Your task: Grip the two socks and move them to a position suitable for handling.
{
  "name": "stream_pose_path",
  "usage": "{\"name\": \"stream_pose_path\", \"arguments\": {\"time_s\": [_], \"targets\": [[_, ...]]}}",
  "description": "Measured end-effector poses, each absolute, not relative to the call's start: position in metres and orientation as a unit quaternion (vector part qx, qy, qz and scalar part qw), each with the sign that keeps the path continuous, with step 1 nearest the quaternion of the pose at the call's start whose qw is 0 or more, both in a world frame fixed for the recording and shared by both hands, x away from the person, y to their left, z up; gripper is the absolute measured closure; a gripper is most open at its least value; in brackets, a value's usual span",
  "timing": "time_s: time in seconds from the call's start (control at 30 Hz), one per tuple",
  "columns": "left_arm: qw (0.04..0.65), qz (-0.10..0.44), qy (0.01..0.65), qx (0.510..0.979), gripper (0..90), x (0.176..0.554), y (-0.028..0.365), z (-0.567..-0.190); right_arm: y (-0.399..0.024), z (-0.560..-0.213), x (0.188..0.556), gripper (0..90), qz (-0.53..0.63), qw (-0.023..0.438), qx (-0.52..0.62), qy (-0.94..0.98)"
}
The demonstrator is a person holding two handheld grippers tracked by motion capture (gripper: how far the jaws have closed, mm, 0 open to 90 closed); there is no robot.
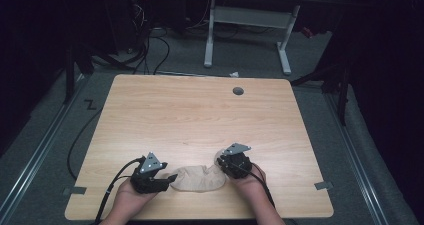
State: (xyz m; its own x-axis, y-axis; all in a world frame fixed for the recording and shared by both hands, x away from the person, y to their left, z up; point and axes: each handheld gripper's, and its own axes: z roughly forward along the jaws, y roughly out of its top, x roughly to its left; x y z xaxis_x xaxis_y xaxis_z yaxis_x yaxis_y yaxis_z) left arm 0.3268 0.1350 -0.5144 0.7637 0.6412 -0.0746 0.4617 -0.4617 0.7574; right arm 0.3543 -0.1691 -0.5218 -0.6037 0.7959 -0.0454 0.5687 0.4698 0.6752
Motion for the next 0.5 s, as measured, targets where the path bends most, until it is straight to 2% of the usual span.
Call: {"name": "stream_pose_path", "arguments": {"time_s": [0.13,0.5], "targets": [[0.404,0.111,0.325,0.848,42.2,0.327,0.134,-0.515,-0.171,-0.516,0.352,83.9,0.326,0.189,0.407,0.832],[0.401,0.11,0.321,0.851,42.2,0.327,0.132,-0.515,-0.192,-0.494,0.344,84.5,0.381,0.208,0.423,0.796]]}}
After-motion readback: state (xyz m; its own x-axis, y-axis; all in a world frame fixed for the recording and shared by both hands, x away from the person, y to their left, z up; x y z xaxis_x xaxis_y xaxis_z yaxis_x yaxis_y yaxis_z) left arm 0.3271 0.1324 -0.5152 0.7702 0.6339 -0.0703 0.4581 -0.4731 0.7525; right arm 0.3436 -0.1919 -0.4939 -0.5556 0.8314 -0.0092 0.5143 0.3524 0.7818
